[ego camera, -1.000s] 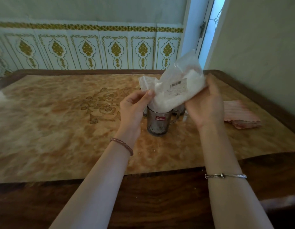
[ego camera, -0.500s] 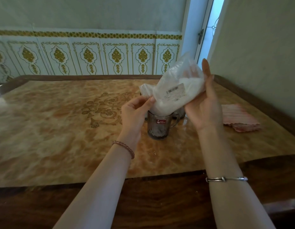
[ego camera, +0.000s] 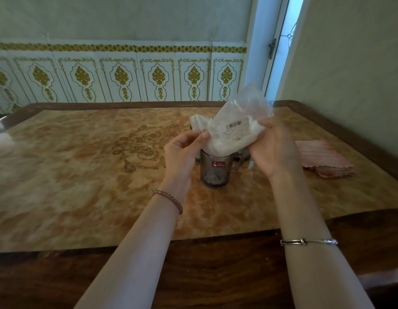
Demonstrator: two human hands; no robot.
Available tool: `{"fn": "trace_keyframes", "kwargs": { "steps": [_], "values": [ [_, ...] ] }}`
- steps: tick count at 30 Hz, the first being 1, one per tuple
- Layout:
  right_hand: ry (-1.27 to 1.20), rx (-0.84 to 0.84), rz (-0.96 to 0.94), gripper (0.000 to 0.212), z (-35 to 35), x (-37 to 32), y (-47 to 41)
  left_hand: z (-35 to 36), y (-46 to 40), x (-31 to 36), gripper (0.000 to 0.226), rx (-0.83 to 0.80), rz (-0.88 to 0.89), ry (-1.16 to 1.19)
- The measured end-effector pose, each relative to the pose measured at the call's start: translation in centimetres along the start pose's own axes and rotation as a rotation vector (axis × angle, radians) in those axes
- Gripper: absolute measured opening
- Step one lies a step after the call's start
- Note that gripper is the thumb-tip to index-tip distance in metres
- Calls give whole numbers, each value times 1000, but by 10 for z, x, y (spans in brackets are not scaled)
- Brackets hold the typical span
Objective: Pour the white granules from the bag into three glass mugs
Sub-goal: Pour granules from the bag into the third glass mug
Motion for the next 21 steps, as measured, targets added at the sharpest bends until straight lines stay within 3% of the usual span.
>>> {"fn": "trace_keyframes", "kwargs": {
  "steps": [4, 12, 17, 21],
  "values": [
    [53, 12, 31, 63, -9, 3, -2, 0, 0, 0, 6, 4, -9, 5],
    [-6, 159, -99, 27, -6, 3, -4, 0, 1, 0, 12, 3, -24, 8],
    [636, 302, -249, 22, -8, 1, -2, 3, 3, 4, 12, -31, 1, -3],
    [657, 279, -292, 39, -7, -1, -2, 0, 2, 4, 8, -20, -9, 18]
  ]
}}
Point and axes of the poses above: each hand's wrist, its own y-axis away from the middle knuckle, its own z-axis out of the palm, x = y × z, the point moved 6 cm from there along -y, towards the middle knuckle, and after that the axes turned 5 degrees about x, right-handed, at the moved point
